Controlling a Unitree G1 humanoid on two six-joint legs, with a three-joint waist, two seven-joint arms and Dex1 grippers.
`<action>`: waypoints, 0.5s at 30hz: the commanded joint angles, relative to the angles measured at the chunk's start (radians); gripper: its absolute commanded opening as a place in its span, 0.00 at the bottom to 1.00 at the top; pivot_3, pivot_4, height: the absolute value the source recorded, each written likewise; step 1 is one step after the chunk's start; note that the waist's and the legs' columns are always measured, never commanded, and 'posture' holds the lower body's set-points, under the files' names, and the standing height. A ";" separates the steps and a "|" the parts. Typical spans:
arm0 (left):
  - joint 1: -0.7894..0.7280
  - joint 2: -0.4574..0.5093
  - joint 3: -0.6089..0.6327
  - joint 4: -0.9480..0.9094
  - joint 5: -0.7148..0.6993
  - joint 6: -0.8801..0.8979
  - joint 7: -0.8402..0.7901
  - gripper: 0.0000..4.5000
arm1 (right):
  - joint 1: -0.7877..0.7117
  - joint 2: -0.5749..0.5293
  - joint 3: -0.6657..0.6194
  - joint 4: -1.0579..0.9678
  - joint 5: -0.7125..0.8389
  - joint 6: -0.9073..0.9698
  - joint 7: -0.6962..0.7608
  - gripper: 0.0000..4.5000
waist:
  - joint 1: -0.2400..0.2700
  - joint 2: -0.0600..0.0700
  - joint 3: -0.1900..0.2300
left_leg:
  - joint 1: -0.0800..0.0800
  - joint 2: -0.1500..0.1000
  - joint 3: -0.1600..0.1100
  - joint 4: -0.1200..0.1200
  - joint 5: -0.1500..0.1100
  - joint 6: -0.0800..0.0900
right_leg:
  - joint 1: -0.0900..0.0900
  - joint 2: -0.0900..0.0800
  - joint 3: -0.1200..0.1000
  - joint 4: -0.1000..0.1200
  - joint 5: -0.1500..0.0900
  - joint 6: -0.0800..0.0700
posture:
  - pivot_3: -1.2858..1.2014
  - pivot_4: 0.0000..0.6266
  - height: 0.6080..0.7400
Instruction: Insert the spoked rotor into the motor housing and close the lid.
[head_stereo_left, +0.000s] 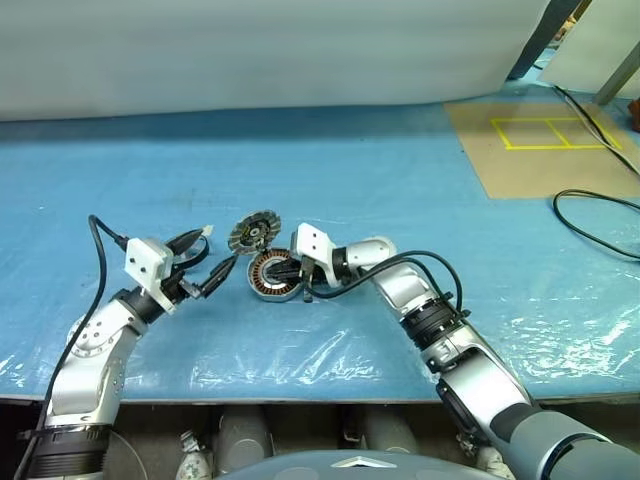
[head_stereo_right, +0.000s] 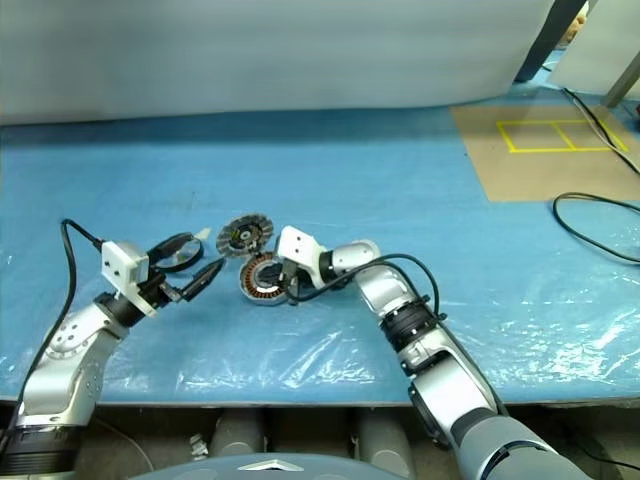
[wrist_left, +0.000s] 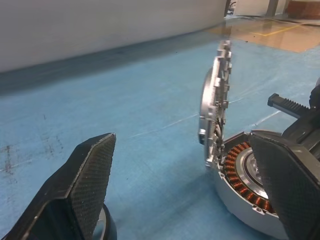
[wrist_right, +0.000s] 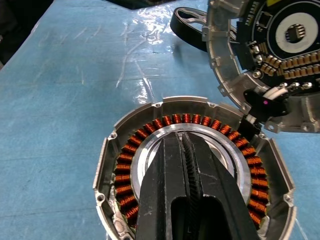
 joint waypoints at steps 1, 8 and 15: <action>-0.026 0.086 0.061 -0.017 -0.069 0.110 -0.043 1.00 | -0.014 0.000 -0.003 0.011 -0.004 -0.003 -0.005 0.01 | 0.000 0.000 0.000 | 0.000 0.000 0.000 0.000 0.000 0.000 | 0.000 0.000 0.000 0.000 0.000 0.000 | 0.52 0.24 1.00; -0.124 0.300 0.068 0.124 -0.105 0.275 -0.223 1.00 | -0.021 0.006 -0.006 0.019 -0.001 -0.009 -0.014 0.01 | 0.002 0.000 0.000 | -0.001 -0.001 0.000 0.000 0.000 0.000 | 0.000 0.000 0.000 -0.001 0.000 0.000 | 0.52 0.24 1.00; -0.304 0.518 -0.058 0.421 0.069 0.112 -0.531 1.00 | -0.010 0.006 -0.001 0.009 -0.003 -0.006 -0.021 0.01 | 0.003 -0.001 0.000 | 0.000 -0.001 0.000 0.000 0.000 -0.001 | 0.000 -0.001 0.000 -0.001 0.000 0.000 | 0.52 0.24 1.00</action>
